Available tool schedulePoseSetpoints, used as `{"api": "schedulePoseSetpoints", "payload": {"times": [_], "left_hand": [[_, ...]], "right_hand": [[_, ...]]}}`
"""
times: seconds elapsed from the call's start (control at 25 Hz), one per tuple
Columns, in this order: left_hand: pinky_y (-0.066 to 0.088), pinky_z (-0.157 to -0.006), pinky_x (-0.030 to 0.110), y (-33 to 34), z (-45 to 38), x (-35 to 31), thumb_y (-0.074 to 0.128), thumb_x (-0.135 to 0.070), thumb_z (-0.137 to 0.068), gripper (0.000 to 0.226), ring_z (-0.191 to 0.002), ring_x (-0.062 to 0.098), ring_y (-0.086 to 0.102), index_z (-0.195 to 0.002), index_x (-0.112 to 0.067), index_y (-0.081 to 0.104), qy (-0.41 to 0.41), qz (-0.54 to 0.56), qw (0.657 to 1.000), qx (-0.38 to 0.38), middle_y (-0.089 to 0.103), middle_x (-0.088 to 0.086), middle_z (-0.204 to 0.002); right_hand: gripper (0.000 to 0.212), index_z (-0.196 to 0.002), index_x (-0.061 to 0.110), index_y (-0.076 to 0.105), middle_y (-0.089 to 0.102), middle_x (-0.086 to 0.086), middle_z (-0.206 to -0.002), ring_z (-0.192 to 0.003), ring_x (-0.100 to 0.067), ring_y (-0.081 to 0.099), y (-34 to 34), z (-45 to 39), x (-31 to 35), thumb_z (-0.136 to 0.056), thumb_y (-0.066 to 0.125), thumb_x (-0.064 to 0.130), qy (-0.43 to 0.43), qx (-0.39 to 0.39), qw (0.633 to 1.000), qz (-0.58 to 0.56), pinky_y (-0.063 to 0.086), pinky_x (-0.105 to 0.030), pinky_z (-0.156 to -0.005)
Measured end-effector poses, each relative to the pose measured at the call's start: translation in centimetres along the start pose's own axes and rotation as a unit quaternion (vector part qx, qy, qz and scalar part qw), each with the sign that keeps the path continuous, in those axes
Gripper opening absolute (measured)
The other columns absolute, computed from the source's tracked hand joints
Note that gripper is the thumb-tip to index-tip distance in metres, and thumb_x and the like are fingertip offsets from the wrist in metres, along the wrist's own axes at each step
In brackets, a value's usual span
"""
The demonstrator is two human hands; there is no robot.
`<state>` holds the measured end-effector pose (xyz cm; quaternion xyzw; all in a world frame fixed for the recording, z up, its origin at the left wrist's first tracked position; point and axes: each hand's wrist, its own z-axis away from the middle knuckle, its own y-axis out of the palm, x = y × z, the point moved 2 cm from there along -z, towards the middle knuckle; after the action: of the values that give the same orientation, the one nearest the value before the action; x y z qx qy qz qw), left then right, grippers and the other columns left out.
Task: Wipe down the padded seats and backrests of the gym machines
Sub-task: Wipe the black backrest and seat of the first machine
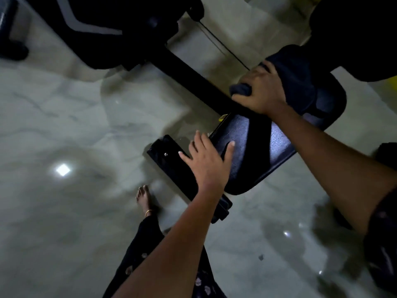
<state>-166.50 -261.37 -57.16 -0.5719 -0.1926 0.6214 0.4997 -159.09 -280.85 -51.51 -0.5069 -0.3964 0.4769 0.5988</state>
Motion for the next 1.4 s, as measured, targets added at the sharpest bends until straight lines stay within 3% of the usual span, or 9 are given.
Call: {"api": "schedulePoseSetpoints", "payload": {"times": [0.16, 0.32, 0.48, 0.68, 0.8, 0.96, 1.16, 1.28, 1.4], "left_hand": [[0.04, -0.102, 0.043, 0.8, 3.1, 3.4, 0.029, -0.063, -0.091, 0.076, -0.125, 0.027, 0.045, -0.147, -0.012, 0.023, 0.005, 0.154, 0.988, 0.026, 0.038, 0.009, -0.141], [0.042, -0.098, 0.041, 0.7, 2.7, 3.5, 0.037, -0.057, -0.092, 0.072, -0.121, 0.027, 0.048, -0.146, -0.011, 0.025, 0.034, 0.16, 0.986, 0.021, 0.041, 0.01, -0.137], [0.042, -0.099, 0.041, 0.9, 2.7, 4.5, 0.034, -0.055, -0.094, 0.067, -0.121, 0.026, 0.047, -0.147, -0.016, 0.024, 0.036, 0.192, 0.98, 0.031, 0.039, 0.007, -0.138], [0.041, -0.095, 0.045, -0.2, 2.2, 5.1, 0.027, -0.039, -0.097, 0.047, -0.104, 0.016, 0.052, -0.128, -0.014, 0.05, 0.006, 0.318, 0.948, -0.009, 0.055, 0.0, -0.112], [0.04, -0.094, 0.046, -1.1, 0.5, 4.4, 0.025, -0.042, -0.095, 0.048, -0.102, 0.019, 0.052, -0.117, -0.011, 0.055, 0.019, 0.284, 0.958, -0.012, 0.056, 0.001, -0.107], [0.036, -0.1, 0.038, -1.6, -2.6, 1.0, 0.026, -0.044, -0.093, 0.054, -0.116, 0.021, 0.05, -0.127, -0.011, 0.052, 0.102, 0.208, 0.973, -0.003, 0.055, 0.004, -0.124], [0.037, -0.096, 0.038, -0.4, -3.5, -1.4, 0.016, -0.048, -0.09, 0.062, -0.117, 0.024, 0.049, -0.134, -0.014, 0.043, 0.126, 0.103, 0.987, -0.006, 0.052, 0.005, -0.13], [0.038, -0.095, 0.038, 0.0, -2.9, -1.1, 0.014, -0.042, -0.093, 0.06, -0.117, 0.025, 0.049, -0.136, -0.012, 0.041, 0.126, 0.054, 0.99, -0.027, 0.053, 0.006, -0.13], [0.04, -0.092, 0.037, 0.0, -2.7, -1.5, 0.019, -0.042, -0.095, 0.058, -0.112, 0.025, 0.052, -0.135, -0.009, 0.044, 0.126, 0.056, 0.99, -0.043, 0.056, 0.009, -0.125]], "right_hand": [[0.059, -0.085, 0.012, 0.068, 0.069, -0.008, -0.087, -0.096, -0.028, 0.057, 2.9, 4.0, 6.7, -0.07, 0.038, 0.06, -0.096, -0.02, 0.995, -0.03, 0.017, -0.036, -0.108], [0.058, -0.097, 0.014, 0.066, 0.068, -0.005, -0.095, -0.099, -0.026, 0.058, 2.3, 3.9, 4.9, -0.075, 0.042, 0.062, -0.216, 0.05, 0.974, -0.037, 0.021, -0.037, -0.105], [0.058, -0.097, 0.012, 0.067, 0.067, -0.011, -0.096, -0.103, -0.03, 0.056, 2.5, 3.3, 3.6, -0.072, 0.042, 0.059, -0.104, -0.017, 0.994, -0.029, 0.02, -0.041, -0.11], [0.065, -0.139, 0.018, 0.045, 0.042, 0.001, -0.147, -0.141, -0.021, 0.026, 4.8, 11.0, 6.7, -0.083, 0.044, 0.05, -0.218, -0.009, 0.974, -0.054, 0.004, -0.044, -0.117], [0.069, -0.147, 0.023, 0.03, 0.023, 0.005, -0.155, -0.145, -0.02, 0.013, 4.1, 11.9, 2.0, -0.085, 0.043, 0.053, -0.3, 0.01, 0.954, -0.008, -0.002, -0.044, -0.117], [0.071, -0.145, 0.03, 0.031, 0.03, 0.003, -0.152, -0.144, -0.023, 0.019, 2.8, 9.2, -5.2, -0.081, 0.043, 0.059, -0.163, -0.033, 0.986, -0.03, 0.0, -0.045, -0.115], [0.076, -0.148, 0.03, 0.027, 0.018, 0.002, -0.158, -0.146, -0.028, 0.009, 2.9, 8.1, -4.4, -0.081, 0.037, 0.064, 0.192, -0.099, 0.974, -0.064, -0.003, -0.053, -0.113], [0.075, -0.149, 0.027, 0.027, 0.021, -0.002, -0.157, -0.145, -0.034, 0.013, 4.5, 10.2, 1.0, -0.083, 0.031, 0.063, 0.082, -0.096, 0.992, -0.024, 0.0, -0.057, -0.112], [0.071, -0.147, 0.028, 0.031, 0.025, 0.003, -0.156, -0.145, -0.029, 0.017, 4.2, 10.1, -0.5, -0.086, 0.034, 0.064, -0.092, -0.069, 0.993, 0.001, 0.002, -0.053, -0.113]]}}
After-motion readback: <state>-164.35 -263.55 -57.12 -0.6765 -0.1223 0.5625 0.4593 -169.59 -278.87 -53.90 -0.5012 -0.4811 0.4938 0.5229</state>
